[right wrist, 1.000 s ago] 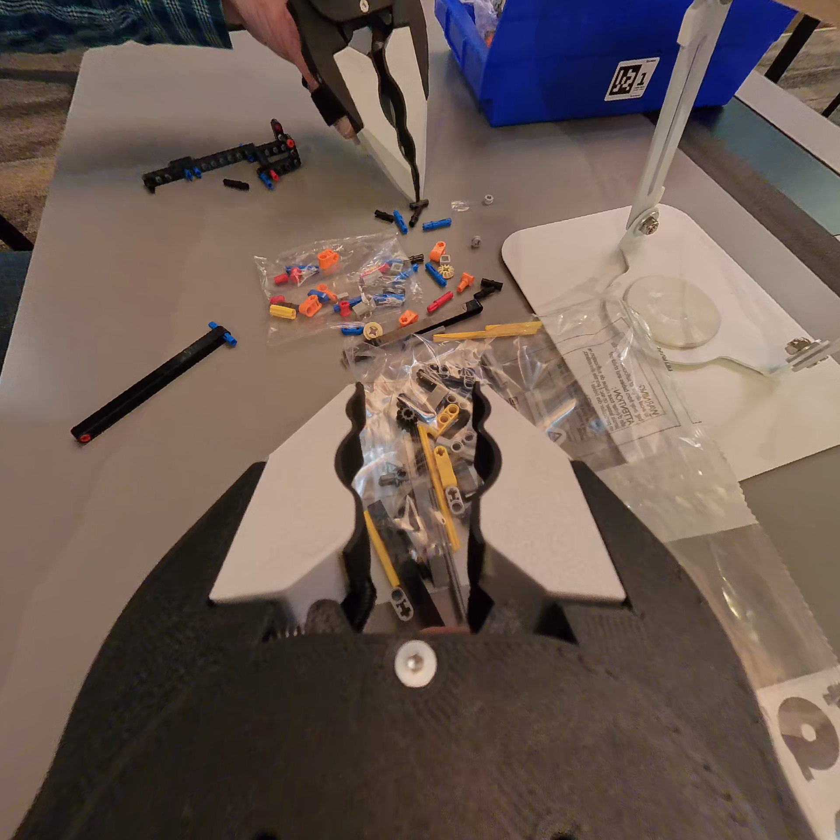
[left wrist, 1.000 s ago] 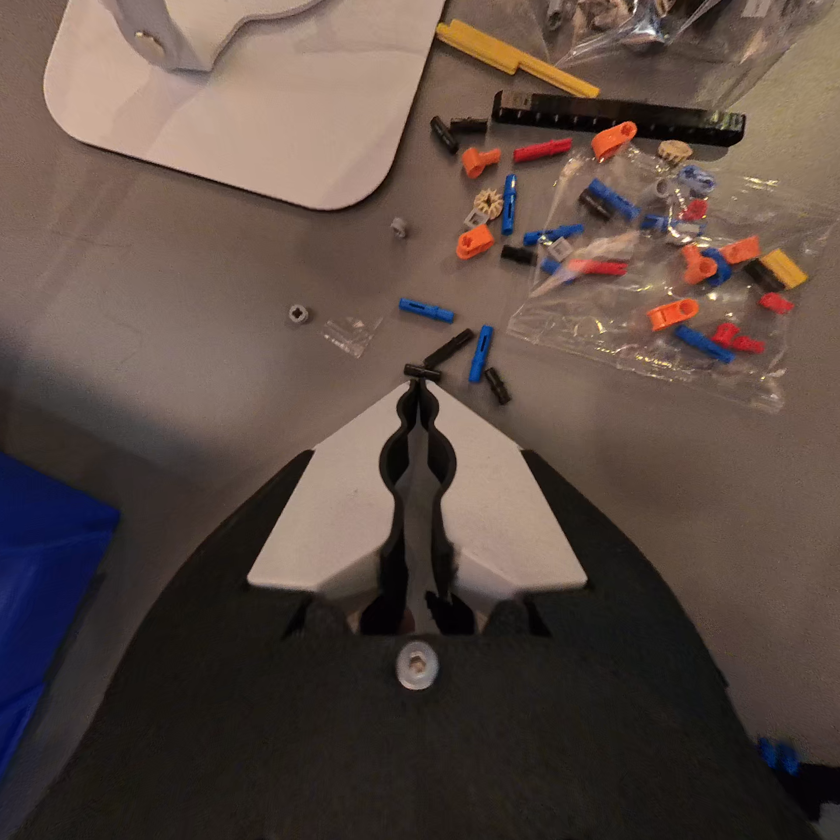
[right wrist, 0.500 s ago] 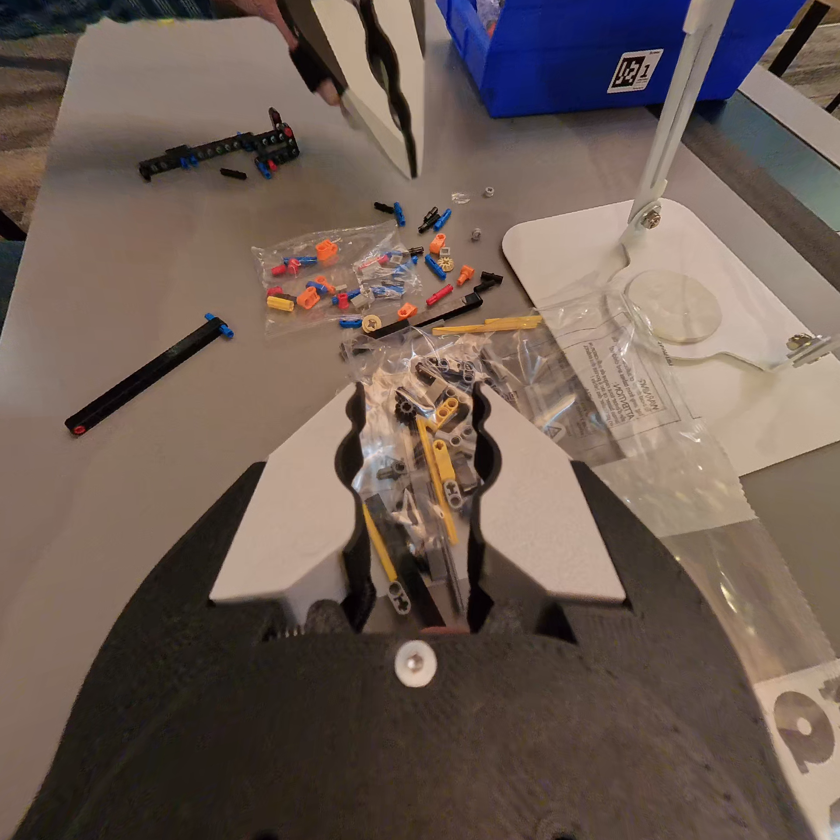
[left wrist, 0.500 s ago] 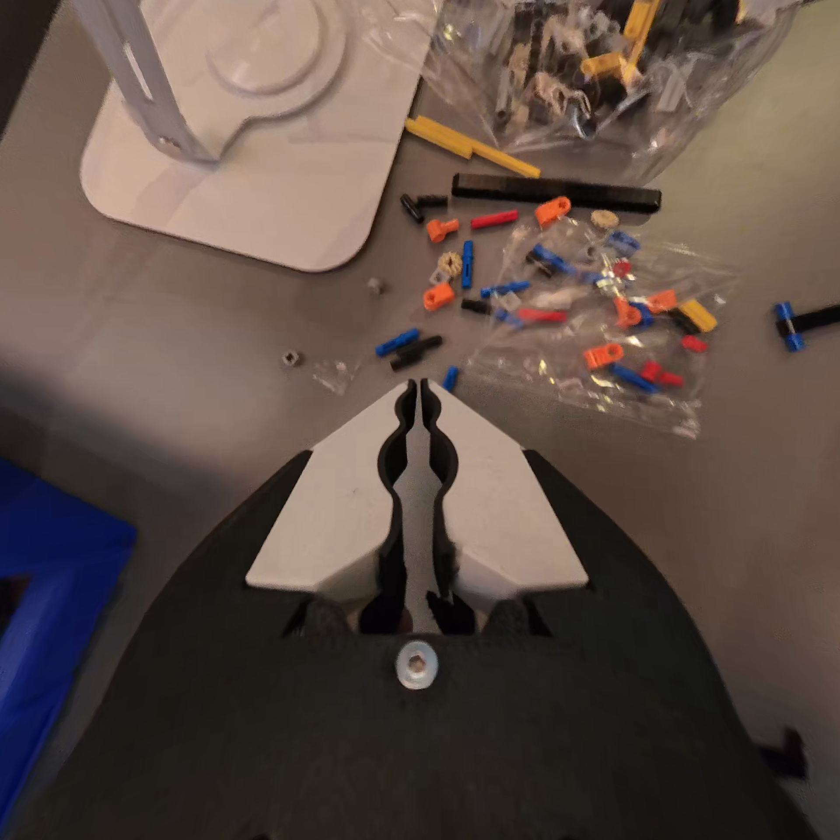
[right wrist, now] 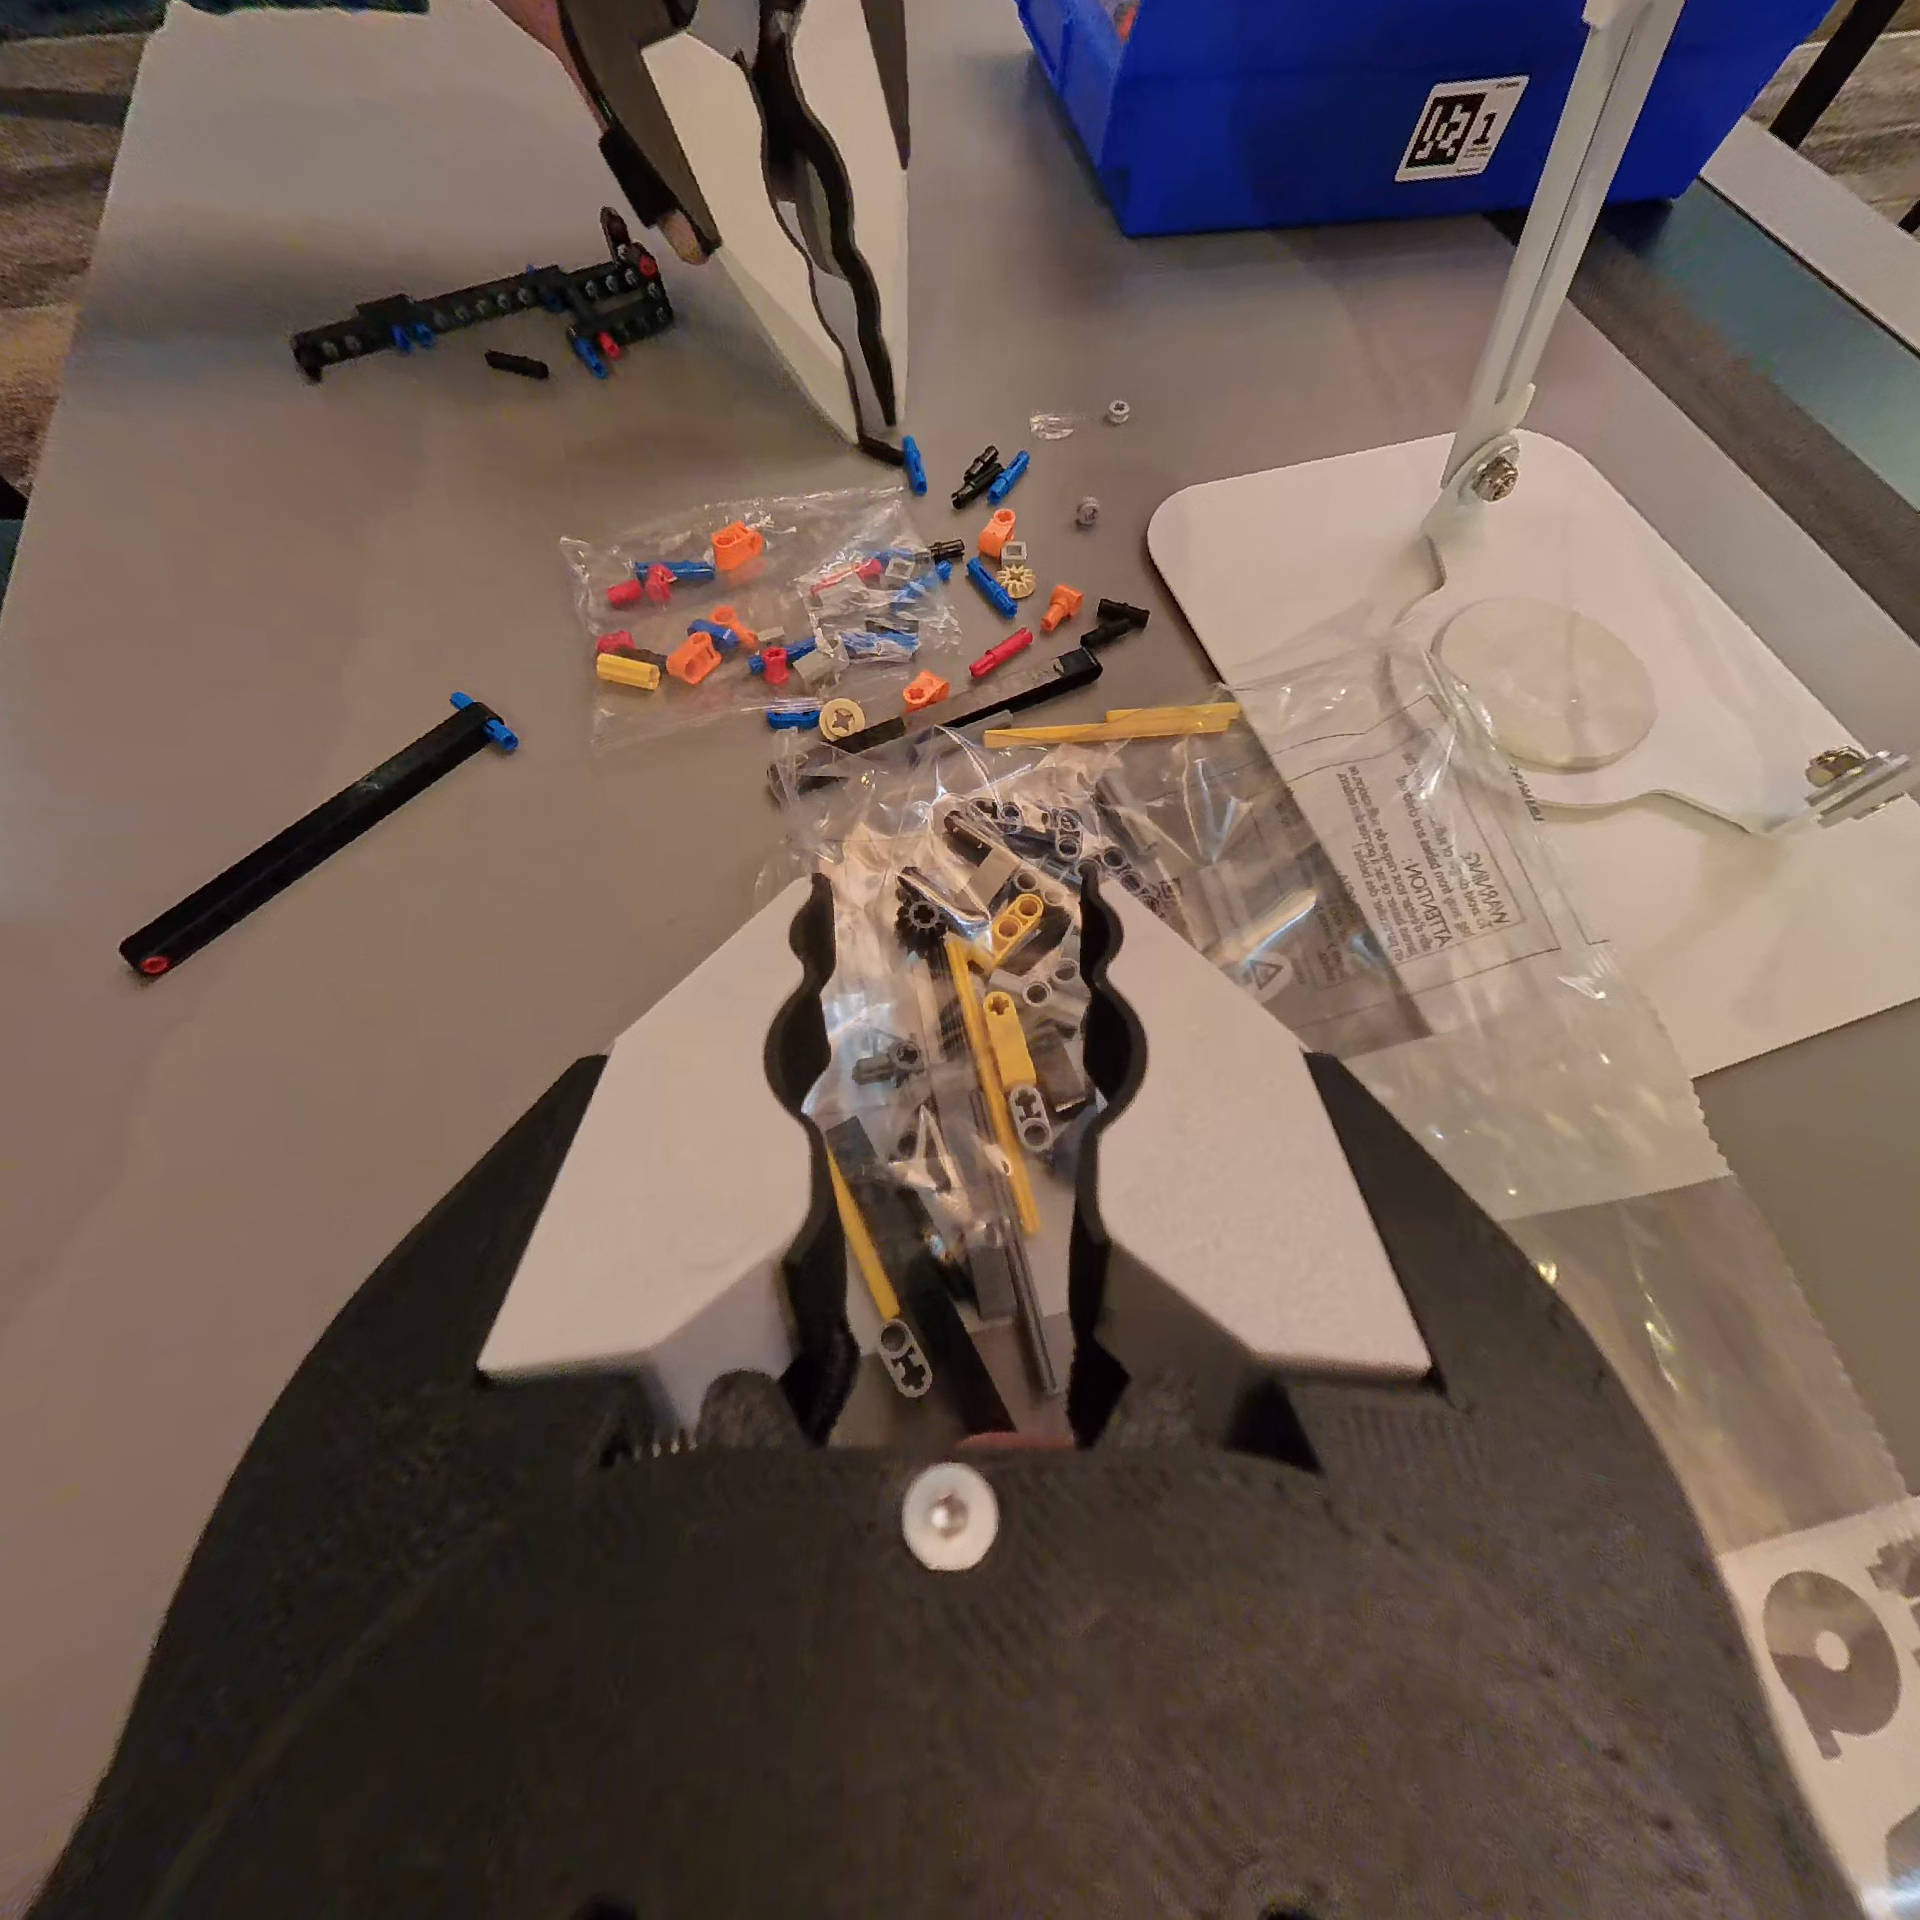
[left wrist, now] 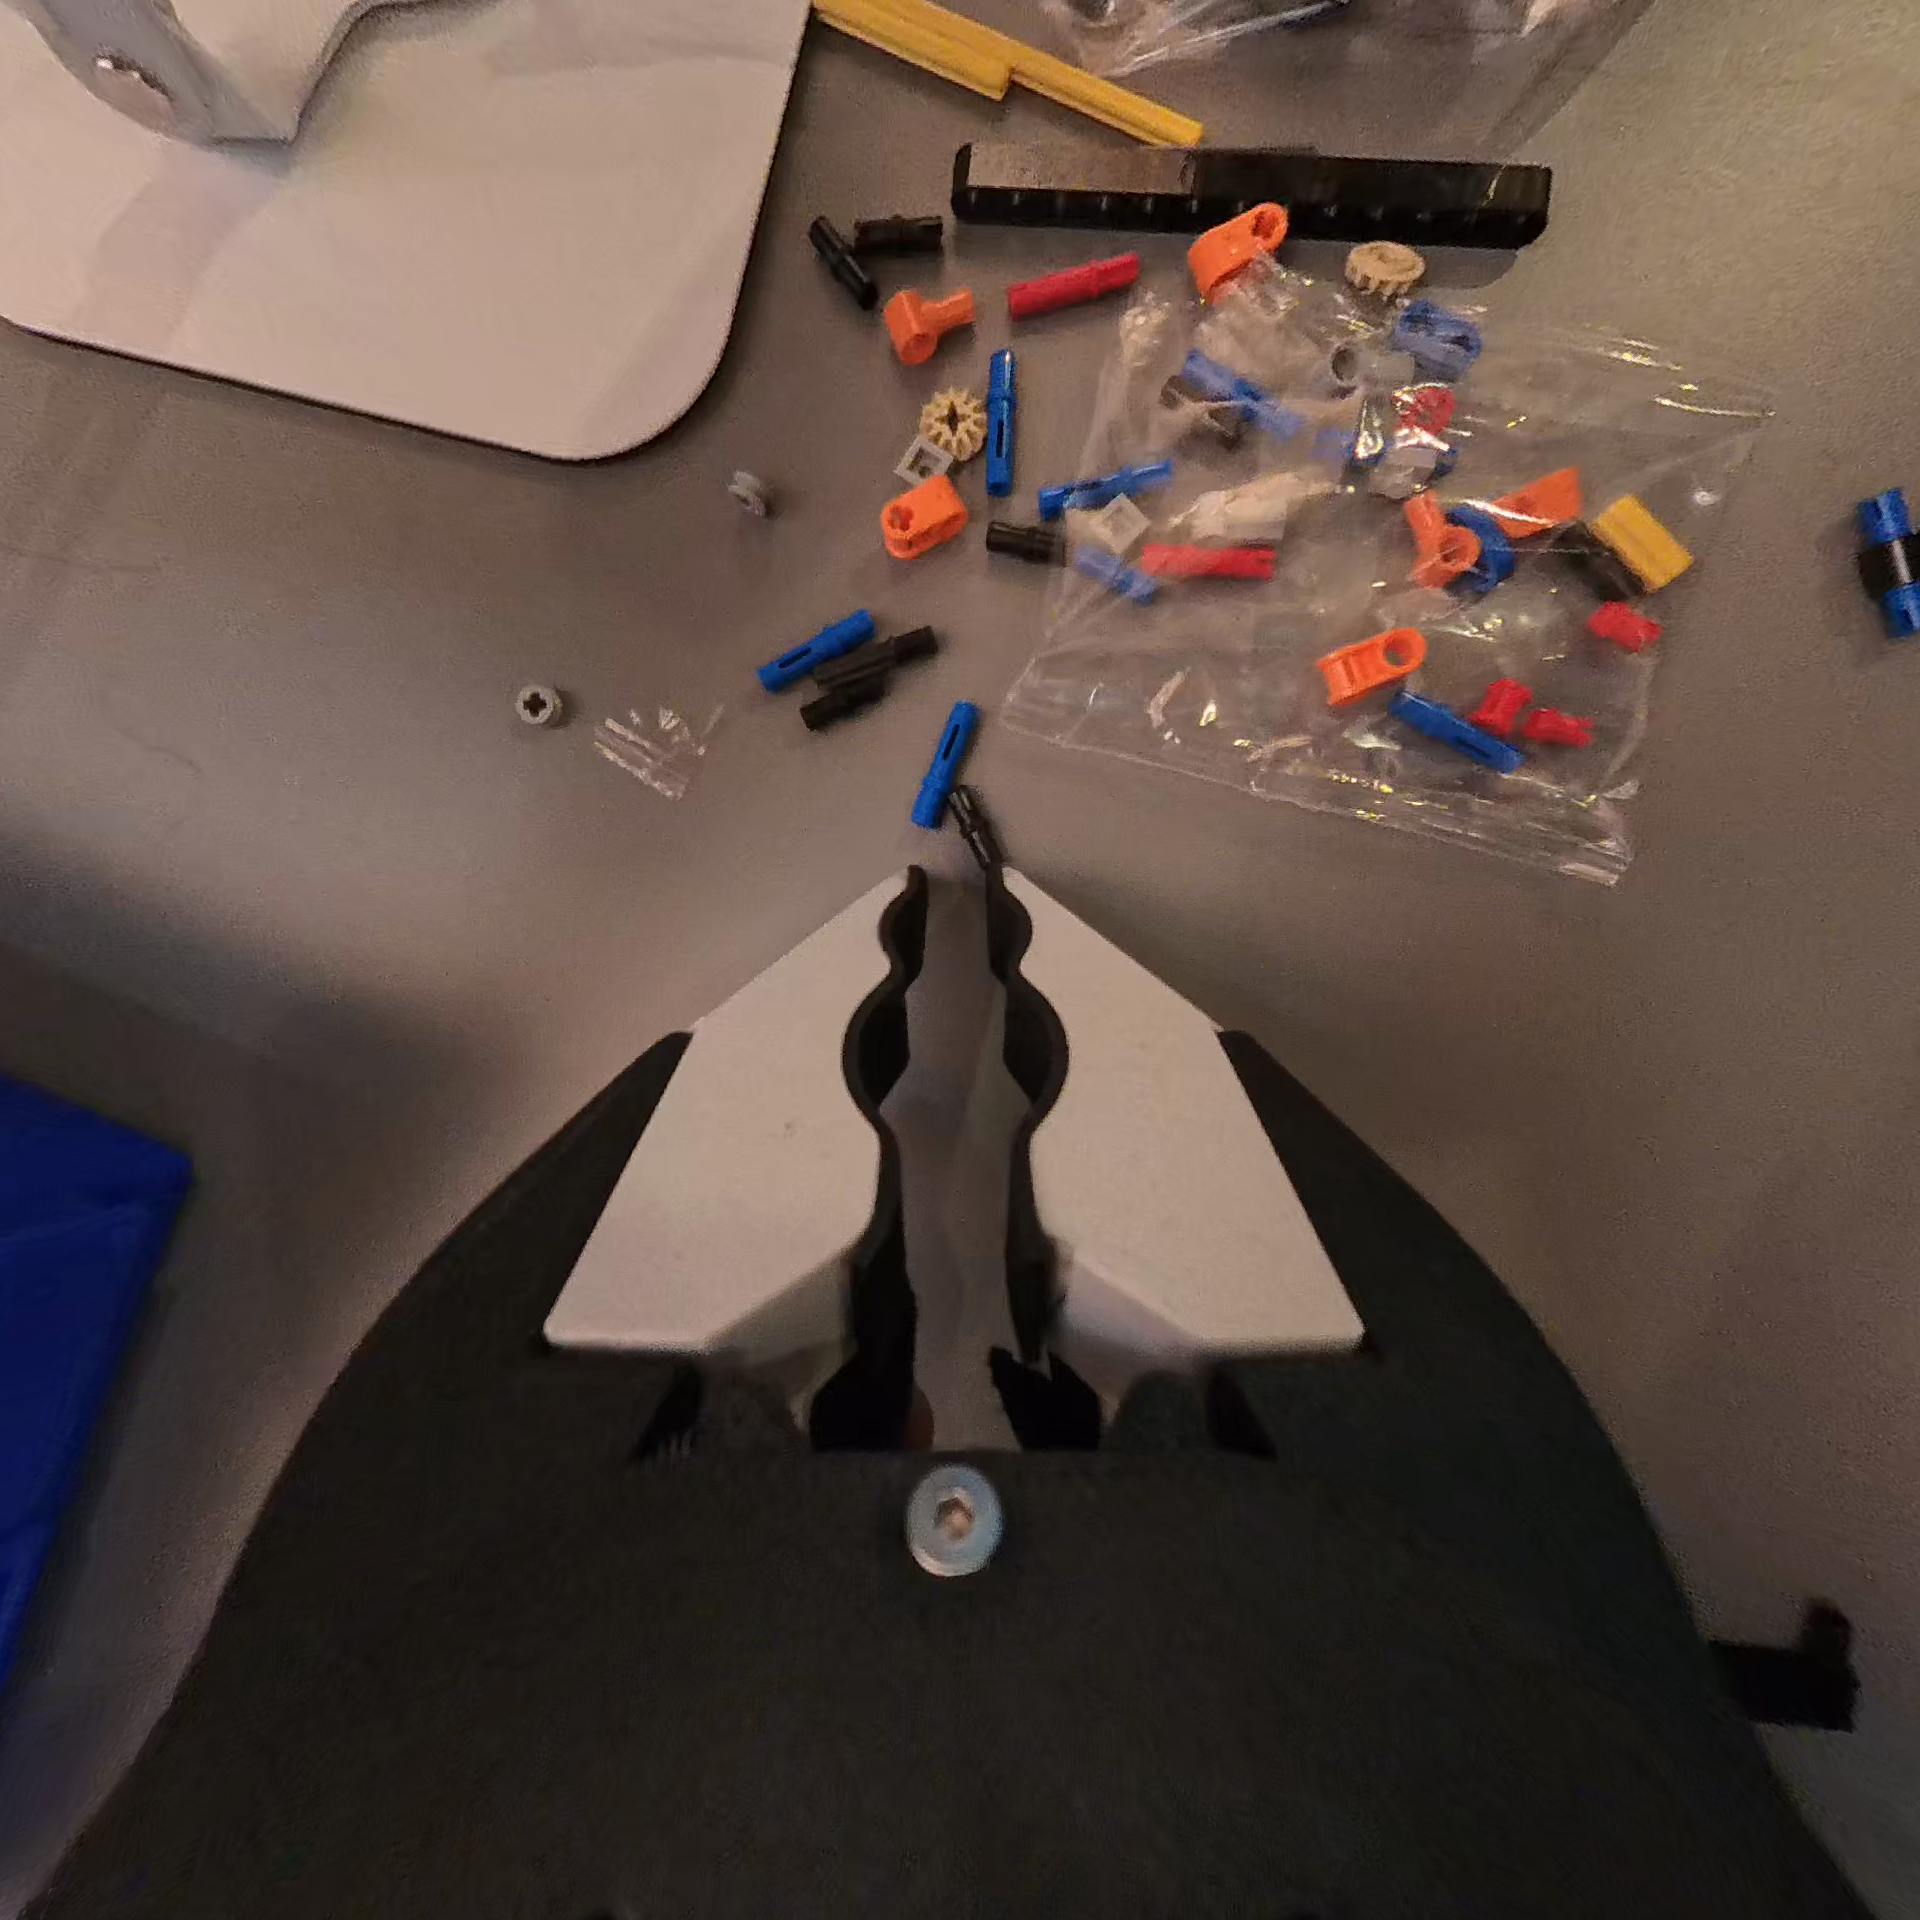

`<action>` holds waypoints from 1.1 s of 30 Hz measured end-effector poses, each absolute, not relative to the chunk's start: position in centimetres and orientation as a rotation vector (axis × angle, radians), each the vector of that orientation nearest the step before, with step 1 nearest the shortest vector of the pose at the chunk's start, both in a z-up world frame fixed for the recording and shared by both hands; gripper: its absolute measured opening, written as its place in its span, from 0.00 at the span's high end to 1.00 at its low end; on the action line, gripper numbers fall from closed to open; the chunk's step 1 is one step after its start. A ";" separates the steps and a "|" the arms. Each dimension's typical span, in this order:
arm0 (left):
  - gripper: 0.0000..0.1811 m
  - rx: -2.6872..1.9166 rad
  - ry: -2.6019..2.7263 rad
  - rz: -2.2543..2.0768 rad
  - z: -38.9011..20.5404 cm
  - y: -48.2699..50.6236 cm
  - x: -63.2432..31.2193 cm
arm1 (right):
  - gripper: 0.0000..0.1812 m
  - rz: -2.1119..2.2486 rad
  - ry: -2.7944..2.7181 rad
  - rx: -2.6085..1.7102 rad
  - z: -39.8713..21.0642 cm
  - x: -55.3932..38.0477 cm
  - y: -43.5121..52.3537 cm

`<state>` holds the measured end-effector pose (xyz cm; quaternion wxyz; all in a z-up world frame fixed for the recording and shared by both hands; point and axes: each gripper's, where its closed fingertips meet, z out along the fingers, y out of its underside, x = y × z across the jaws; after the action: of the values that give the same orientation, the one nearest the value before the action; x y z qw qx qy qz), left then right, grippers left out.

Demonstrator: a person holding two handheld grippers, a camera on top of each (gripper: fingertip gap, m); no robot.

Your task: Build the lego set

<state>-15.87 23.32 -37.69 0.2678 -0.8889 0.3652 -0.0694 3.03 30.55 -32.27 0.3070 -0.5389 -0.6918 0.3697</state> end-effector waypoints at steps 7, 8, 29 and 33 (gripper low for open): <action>0.95 -2.368 1.040 -0.174 -37.7 24.4 -15.3 | 0.75 0.974 -1.829 -1.419 -32.1 3.2 30.6; 0.95 -2.365 1.043 -0.174 -37.7 24.6 -15.3 | 0.75 0.974 -1.828 -1.419 -32.1 3.2 30.7; 0.84 -2.409 0.892 -0.086 -33.9 17.3 -14.6 | 0.75 0.928 -1.841 -1.410 -32.4 3.5 30.9; 0.83 -2.499 0.727 -0.054 -34.0 12.5 -15.7 | 0.75 0.925 -1.849 -1.400 -32.4 3.4 30.7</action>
<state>-15.66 12.50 -34.04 0.2659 -0.9254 0.2693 -0.0199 3.40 30.66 -32.39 0.3169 -0.5318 -0.7023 0.3515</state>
